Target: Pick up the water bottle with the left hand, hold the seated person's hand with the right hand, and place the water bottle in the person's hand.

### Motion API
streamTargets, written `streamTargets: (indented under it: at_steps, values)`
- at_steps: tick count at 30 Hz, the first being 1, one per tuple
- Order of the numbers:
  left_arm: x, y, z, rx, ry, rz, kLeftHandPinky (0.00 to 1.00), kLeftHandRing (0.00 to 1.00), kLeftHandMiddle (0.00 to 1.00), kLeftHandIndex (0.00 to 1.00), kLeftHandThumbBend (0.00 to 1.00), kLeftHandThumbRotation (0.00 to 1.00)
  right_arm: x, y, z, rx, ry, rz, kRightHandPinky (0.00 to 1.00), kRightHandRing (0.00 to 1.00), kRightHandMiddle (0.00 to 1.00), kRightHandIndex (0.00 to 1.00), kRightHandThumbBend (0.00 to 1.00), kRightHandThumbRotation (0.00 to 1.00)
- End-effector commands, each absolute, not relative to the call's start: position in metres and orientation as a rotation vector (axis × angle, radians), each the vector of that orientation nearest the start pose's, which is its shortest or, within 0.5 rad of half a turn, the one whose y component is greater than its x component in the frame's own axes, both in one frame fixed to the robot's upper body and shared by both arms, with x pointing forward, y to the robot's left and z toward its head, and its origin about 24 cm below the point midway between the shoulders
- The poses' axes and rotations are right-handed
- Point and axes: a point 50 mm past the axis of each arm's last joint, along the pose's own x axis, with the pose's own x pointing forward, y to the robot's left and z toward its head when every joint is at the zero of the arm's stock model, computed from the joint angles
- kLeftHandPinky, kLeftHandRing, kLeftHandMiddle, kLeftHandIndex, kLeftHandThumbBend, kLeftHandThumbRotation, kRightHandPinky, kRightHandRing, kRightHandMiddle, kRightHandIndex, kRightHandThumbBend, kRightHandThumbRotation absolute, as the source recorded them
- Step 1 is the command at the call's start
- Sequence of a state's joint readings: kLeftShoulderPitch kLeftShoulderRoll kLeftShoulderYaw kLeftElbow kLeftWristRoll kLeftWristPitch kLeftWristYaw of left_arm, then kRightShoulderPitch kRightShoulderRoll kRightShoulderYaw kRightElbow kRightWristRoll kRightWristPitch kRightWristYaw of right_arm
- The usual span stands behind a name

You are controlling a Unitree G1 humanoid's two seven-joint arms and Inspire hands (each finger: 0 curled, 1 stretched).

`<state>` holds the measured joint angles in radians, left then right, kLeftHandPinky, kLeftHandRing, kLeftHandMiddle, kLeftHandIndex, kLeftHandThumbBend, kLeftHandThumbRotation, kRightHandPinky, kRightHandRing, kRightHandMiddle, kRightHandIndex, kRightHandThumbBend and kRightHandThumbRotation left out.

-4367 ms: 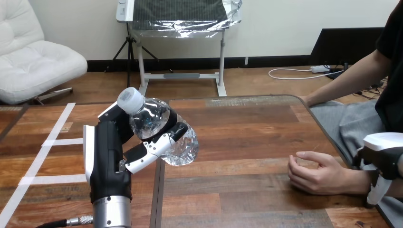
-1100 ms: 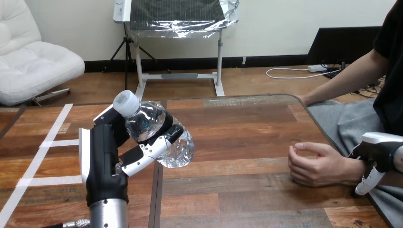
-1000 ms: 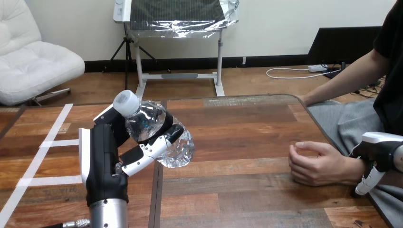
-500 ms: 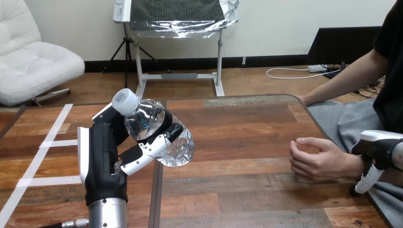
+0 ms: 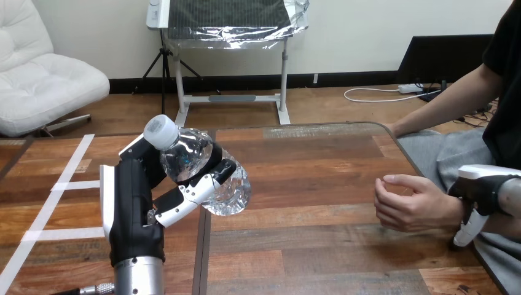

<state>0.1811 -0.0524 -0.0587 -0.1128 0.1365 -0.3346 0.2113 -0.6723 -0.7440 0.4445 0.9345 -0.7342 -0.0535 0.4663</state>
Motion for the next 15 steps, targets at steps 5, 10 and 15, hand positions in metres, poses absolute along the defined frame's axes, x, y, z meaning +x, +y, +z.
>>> streamTargets:
  at_steps: [5,10,15]
  values:
    - [0.2193,0.1429,0.0847,0.013,-0.398,0.202,0.37,0.4,0.44,0.48,0.64,0.0,0.3219,-0.2836,0.0214,-1.514,0.756,0.614,0.53,0.63,0.73,0.71,0.67,0.0]
    - [0.2193,0.1428,0.0846,0.013,-0.402,0.199,0.37,0.4,0.44,0.48,0.64,0.0,0.3218,-0.283,0.0203,-1.535,0.756,0.631,0.58,0.67,0.76,0.7,0.67,0.0]
    - [0.2193,0.143,0.0841,0.015,-0.403,0.195,0.37,0.4,0.44,0.48,0.64,0.0,0.322,-0.2817,0.0185,-1.559,0.757,0.631,0.57,0.66,0.75,0.71,0.68,0.0]
